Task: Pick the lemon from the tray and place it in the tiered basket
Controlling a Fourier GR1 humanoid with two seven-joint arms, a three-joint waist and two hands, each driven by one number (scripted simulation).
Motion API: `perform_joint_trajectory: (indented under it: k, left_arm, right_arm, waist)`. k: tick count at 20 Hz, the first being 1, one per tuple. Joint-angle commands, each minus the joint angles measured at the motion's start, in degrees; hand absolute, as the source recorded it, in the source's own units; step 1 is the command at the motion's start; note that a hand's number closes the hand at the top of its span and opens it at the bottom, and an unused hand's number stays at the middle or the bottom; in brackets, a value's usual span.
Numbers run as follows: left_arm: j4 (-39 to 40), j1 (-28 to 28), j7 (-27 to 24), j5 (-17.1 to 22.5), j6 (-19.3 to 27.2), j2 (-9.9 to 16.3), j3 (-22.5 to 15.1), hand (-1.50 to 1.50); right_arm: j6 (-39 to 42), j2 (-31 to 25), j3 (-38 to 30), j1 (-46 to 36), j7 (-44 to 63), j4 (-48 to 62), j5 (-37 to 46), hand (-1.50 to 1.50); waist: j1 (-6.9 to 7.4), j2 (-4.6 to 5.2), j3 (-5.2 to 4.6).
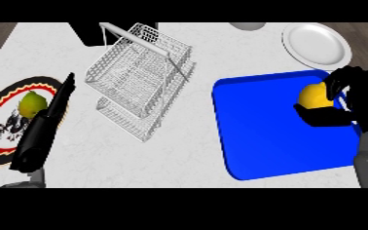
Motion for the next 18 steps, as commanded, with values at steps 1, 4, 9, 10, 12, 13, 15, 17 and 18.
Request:
perform_joint_trajectory:
  k: [1,4,9,10,12,13,15,17,18]
  left_arm:
    - [0.49,-2.08,0.71,-0.15,-0.30,-0.11,-0.43,0.00]
    - [0.16,-1.29,-0.61,-1.39,0.11,-0.80,-1.93,0.00]
    - [2.74,-3.93,-1.44,-0.77,-0.82,-1.84,-2.78,0.00]
    - [1.53,-3.08,-1.30,-2.21,-0.39,-2.14,-4.07,0.00]
    - [0.81,-5.52,1.56,-3.41,0.44,-2.75,-4.73,0.00]
    - [1.96,-6.65,0.92,-2.05,-0.47,-1.60,-3.00,0.00]
    - [0.60,-3.35,-0.78,-1.84,-0.65,-2.59,-4.39,0.00]
    - [1.17,-6.14,0.95,-1.46,-1.54,-1.55,-3.42,0.00]
    - [1.80,-5.28,0.34,-2.83,0.32,-3.40,-4.74,0.00]
  right_arm:
    - [6.07,0.16,4.59,-0.85,10.57,-18.12,2.65,1.50]
    - [11.00,2.89,7.08,-3.67,21.22,-29.31,2.91,1.50]
    - [18.85,8.05,14.55,-18.12,36.17,-33.55,6.10,1.50]
    - [20.46,8.50,14.41,-22.69,37.51,-30.75,6.32,1.50]
    - [21.54,12.10,14.55,-27.96,40.54,-28.54,5.30,1.50]
    - [22.16,13.14,13.31,-30.61,40.84,-26.14,4.22,1.50]
    - [20.16,15.49,14.16,-35.09,40.47,-19.01,7.43,1.50]
    - [20.48,18.68,14.03,-39.72,41.32,-15.10,8.05,1.50]
    - [20.26,19.55,12.20,-42.23,41.70,-12.47,8.64,1.50]
  waist:
    - [1.20,0.81,0.07]
    - [2.72,1.20,0.13]
    - [5.25,2.06,0.18]
    - [5.70,2.08,0.20]
    - [5.54,1.87,0.14]
    - [5.53,1.88,0.11]
    - [6.58,1.96,0.13]
    - [6.48,1.92,0.15]
    - [6.51,1.90,0.10]
